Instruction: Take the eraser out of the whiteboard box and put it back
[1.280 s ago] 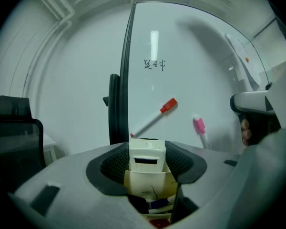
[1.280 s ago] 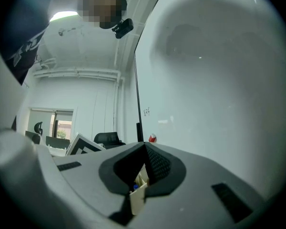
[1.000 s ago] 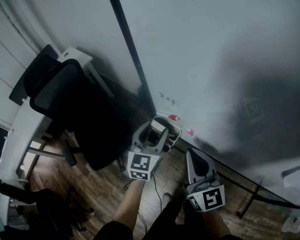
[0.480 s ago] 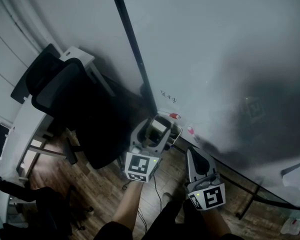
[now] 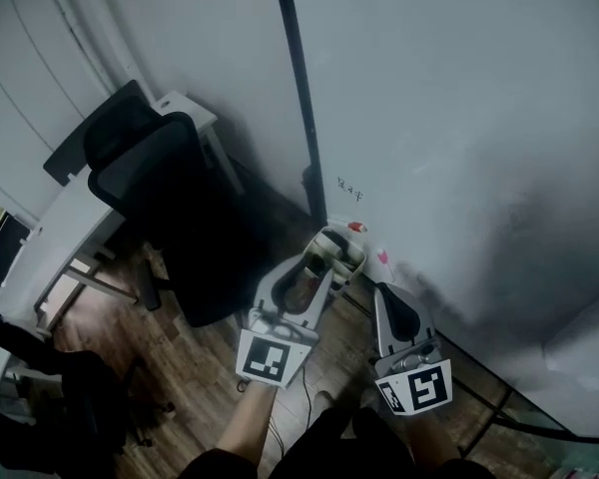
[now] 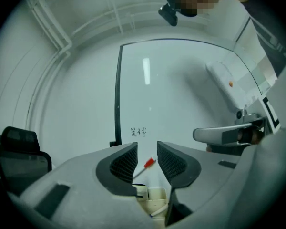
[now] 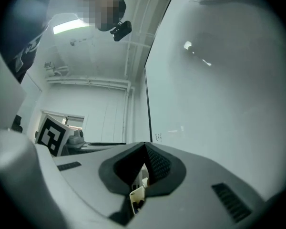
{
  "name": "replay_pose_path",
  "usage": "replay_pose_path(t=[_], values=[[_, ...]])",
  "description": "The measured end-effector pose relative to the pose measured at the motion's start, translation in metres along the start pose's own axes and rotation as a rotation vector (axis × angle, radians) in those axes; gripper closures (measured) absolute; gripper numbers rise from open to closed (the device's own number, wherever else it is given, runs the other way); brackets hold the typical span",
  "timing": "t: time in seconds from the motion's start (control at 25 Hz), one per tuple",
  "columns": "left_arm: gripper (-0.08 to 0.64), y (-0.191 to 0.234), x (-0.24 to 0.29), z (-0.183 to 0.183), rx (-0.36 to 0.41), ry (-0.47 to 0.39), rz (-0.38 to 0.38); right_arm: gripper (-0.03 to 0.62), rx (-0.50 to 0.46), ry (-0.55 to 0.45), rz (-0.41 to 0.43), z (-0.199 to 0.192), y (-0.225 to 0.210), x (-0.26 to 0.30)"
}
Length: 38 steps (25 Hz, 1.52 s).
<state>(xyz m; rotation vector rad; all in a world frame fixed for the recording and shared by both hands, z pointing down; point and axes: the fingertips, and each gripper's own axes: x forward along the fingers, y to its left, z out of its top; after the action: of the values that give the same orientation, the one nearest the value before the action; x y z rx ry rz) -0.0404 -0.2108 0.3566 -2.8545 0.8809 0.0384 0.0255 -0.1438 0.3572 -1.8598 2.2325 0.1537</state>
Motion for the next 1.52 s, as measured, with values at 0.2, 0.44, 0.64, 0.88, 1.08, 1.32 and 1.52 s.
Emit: replay_pose_path(t=[0.2,0.44,0.64,0.88,1.08,1.32,1.52], values=[[0.537,-0.022,-0.043,0.04,0.082,-0.032,0.052,0.589,-0.013,-0.048,0.073,0.037,0.021,-0.012],[0.555,-0.042,-0.08,0.07,0.145,-0.062,0.086,0.589,-0.037,-0.107,0.146,0.074,0.044,-0.033],[0.555,-0.051,-0.089,0.081,0.155,-0.09,0.116,0.591,-0.055,-0.129,0.171,0.086,0.049,-0.042],[0.555,-0.058,-0.097,0.087,0.156,-0.1,0.129,0.591,-0.07,-0.136,0.195,0.09,0.06,-0.053],[0.555,-0.062,-0.098,0.088,0.133,-0.115,0.134,0.591,-0.068,-0.131,0.193,0.089,0.059,-0.059],[0.555,-0.064,-0.097,0.086,0.13,-0.107,0.123,0.591,-0.067,-0.13,0.186,0.089,0.057,-0.062],[0.555,-0.064,-0.099,0.084,0.122,-0.108,0.123,0.591,-0.063,-0.126,0.181,0.087,0.057,-0.064]])
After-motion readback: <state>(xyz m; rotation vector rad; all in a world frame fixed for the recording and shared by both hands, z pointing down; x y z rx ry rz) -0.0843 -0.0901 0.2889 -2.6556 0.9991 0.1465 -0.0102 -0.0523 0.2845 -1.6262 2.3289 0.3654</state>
